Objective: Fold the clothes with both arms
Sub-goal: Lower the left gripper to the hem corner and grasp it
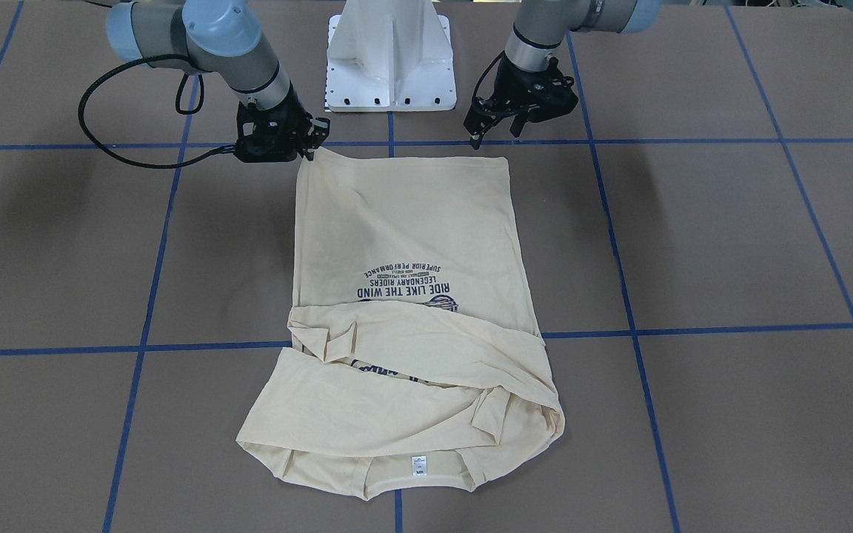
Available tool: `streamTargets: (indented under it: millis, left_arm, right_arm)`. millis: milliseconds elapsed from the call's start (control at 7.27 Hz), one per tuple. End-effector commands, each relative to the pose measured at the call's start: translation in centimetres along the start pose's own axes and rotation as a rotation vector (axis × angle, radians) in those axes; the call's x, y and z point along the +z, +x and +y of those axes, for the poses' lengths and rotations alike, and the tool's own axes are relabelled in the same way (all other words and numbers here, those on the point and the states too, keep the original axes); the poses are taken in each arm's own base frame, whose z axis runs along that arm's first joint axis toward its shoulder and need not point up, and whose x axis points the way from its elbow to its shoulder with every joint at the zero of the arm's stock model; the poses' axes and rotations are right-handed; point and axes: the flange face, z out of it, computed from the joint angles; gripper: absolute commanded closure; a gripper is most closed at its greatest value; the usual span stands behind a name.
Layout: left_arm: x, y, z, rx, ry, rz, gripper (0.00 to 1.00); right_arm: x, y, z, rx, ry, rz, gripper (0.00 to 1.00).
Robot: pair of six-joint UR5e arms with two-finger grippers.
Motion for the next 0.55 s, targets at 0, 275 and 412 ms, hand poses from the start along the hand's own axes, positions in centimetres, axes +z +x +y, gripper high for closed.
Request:
streamTargets:
  millis: [0, 275, 412]
  left_arm:
    - [2.8, -0.8, 0.3, 0.012, 0.016, -0.054, 0.04]
    - [3.7, -1.1, -0.1, 0.014, 0.031, -0.068, 0.07]
    - [4.1, -1.0, -0.3, 0.015, 0.035, -0.073, 0.1]
  right_arm:
    - [-0.2, 0.0, -0.1, 0.0, 0.005, -0.003, 1.0]
    - [-0.2, 0.0, -0.2, 0.002, 0.006, -0.002, 1.0]
    - [-0.2, 0.0, -0.2, 0.002, 0.006, -0.002, 1.0]
